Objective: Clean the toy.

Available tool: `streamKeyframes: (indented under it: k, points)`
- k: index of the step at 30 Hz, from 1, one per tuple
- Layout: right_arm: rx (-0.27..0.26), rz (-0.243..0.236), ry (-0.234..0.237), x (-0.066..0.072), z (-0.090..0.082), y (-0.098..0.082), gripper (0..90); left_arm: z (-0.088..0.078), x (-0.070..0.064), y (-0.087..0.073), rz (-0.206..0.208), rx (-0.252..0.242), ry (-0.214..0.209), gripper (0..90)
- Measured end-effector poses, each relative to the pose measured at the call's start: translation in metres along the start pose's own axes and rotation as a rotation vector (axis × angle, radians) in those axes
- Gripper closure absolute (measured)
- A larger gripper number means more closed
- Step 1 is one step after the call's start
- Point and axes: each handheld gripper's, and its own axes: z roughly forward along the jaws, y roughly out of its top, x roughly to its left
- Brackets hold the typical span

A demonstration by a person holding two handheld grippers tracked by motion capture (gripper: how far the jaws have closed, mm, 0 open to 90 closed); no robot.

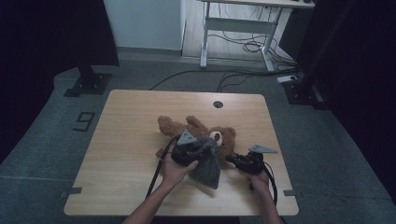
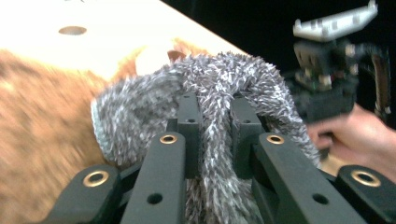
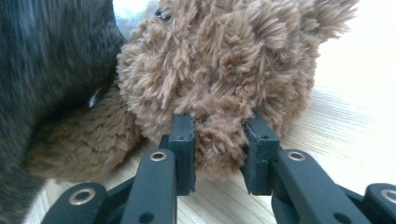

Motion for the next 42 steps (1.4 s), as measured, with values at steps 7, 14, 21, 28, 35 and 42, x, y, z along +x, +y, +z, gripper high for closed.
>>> streamKeyframes:
  k: [7, 14, 21, 28, 35, 42]
  points:
    - [0.0, 0.003, 0.005, -0.001, 0.0, 0.0, 68.8, 0.016, 0.018, 0.012, -0.015, 0.045, 0.088, 77.8]
    - [0.004, 0.0, 0.004, -0.001, 0.0, 0.0, 68.8, 0.027, 0.025, -0.001, -0.024, 0.082, 0.128, 77.9]
    - [-0.003, 0.004, 0.008, -0.002, 0.0, 0.0, 68.6, 0.011, 0.032, 0.0, -0.001, 0.072, 0.189, 77.8]
    - [-0.001, 0.002, 0.007, -0.002, -0.001, -0.001, 68.6, -0.019, 0.058, -0.007, -0.045, 0.057, 0.252, 77.8]
    - [-0.002, 0.006, 0.01, -0.003, 0.0, -0.001, 68.6, -0.047, 0.098, -0.026, -0.147, 0.064, 0.309, 77.7]
    - [-0.004, 0.009, 0.012, -0.004, 0.0, -0.002, 68.6, -0.066, 0.115, -0.033, -0.184, 0.044, 0.34, 77.7]
